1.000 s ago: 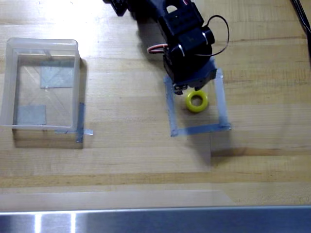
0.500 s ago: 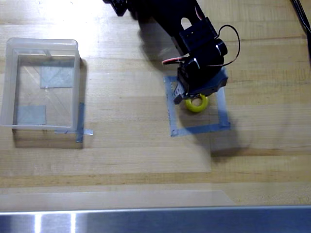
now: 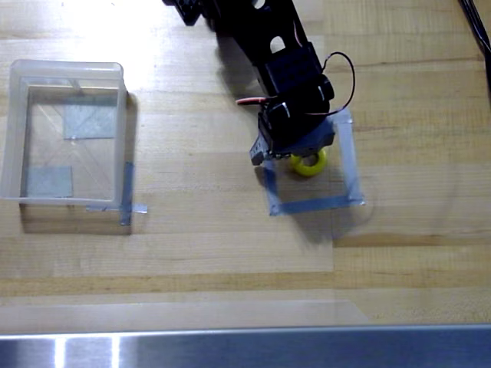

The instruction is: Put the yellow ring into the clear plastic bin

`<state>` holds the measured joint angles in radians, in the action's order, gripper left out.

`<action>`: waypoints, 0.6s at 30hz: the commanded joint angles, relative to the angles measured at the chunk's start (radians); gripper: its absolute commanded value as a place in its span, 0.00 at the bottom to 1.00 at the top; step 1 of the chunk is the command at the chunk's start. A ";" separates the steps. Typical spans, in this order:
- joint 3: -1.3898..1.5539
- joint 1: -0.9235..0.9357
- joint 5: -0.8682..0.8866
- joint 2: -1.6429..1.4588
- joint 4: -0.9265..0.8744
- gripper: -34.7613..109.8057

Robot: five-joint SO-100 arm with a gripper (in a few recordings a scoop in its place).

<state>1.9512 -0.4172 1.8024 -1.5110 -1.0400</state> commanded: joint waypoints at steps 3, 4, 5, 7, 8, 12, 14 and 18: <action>0.002 -0.025 0.012 -0.055 -0.006 0.43; 0.002 -0.025 0.012 -0.054 -0.006 0.43; 0.003 -0.025 0.012 -0.051 -0.006 0.43; 0.008 -0.025 0.012 -0.048 -0.006 0.43; 0.011 -0.025 0.012 -0.048 -0.006 0.43; 0.011 -0.025 0.006 -0.044 -0.012 0.43; 0.011 -0.025 0.005 -0.044 -0.012 0.43; 0.012 -0.026 0.005 -0.043 -0.012 0.43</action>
<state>1.9696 -0.4310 1.7994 -1.5110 -1.0431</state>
